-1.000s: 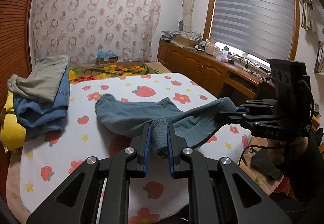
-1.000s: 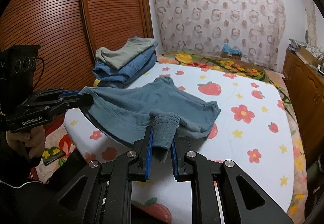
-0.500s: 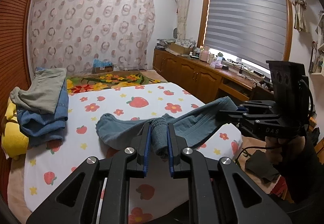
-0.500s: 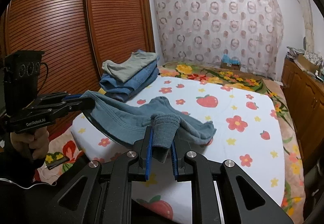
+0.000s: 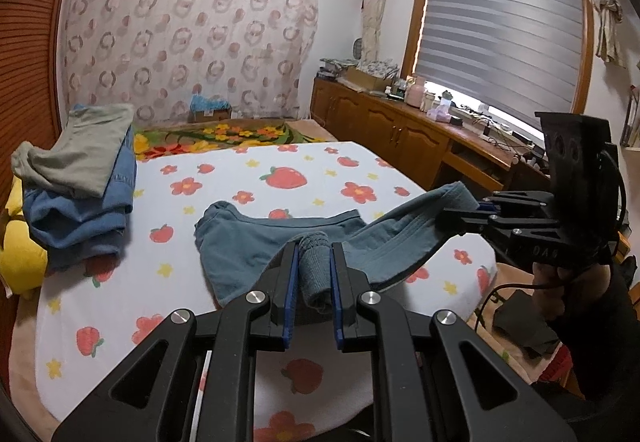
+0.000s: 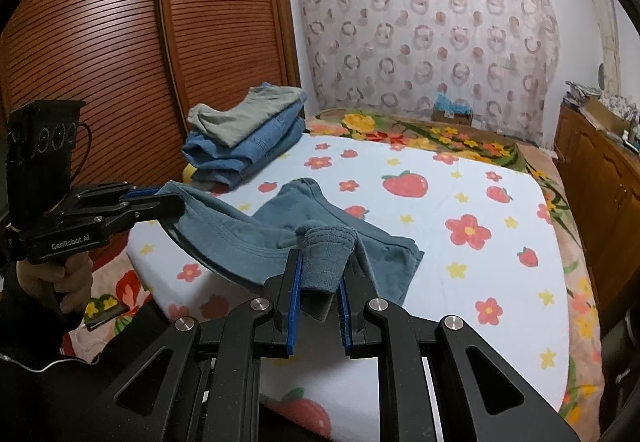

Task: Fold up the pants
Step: 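Lower the held hem over the shorts with both grippers, folding them in half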

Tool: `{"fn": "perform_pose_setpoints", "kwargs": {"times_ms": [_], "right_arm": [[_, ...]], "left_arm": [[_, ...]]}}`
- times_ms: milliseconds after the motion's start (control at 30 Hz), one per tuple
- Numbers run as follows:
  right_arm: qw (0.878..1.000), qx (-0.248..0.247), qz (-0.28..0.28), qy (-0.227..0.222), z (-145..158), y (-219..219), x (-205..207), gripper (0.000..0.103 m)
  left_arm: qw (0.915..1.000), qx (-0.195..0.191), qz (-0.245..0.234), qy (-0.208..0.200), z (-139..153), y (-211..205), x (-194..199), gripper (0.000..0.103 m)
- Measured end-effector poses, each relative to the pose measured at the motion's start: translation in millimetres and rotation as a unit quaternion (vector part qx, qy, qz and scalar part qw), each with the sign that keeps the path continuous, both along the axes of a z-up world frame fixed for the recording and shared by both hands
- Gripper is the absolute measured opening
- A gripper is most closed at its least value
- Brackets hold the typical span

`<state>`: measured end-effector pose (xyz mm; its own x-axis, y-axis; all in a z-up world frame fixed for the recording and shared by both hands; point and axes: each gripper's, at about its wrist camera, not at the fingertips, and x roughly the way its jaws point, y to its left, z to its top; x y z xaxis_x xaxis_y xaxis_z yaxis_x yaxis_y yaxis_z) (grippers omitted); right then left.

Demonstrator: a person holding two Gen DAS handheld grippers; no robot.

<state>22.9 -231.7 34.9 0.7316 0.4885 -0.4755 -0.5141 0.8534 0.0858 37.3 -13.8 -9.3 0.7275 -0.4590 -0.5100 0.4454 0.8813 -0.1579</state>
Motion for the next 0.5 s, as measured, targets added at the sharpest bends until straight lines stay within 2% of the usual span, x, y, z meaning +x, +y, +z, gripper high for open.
{"fn": "perform_pose_setpoints", "kwargs": {"times_ms": [500], "right_arm": [[1.000,-0.021,-0.011,0.021,-7,16,55,0.016]], "left_arm": [[0.9998,0.002,0.019,0.009,-10,4,44,0.016]]}}
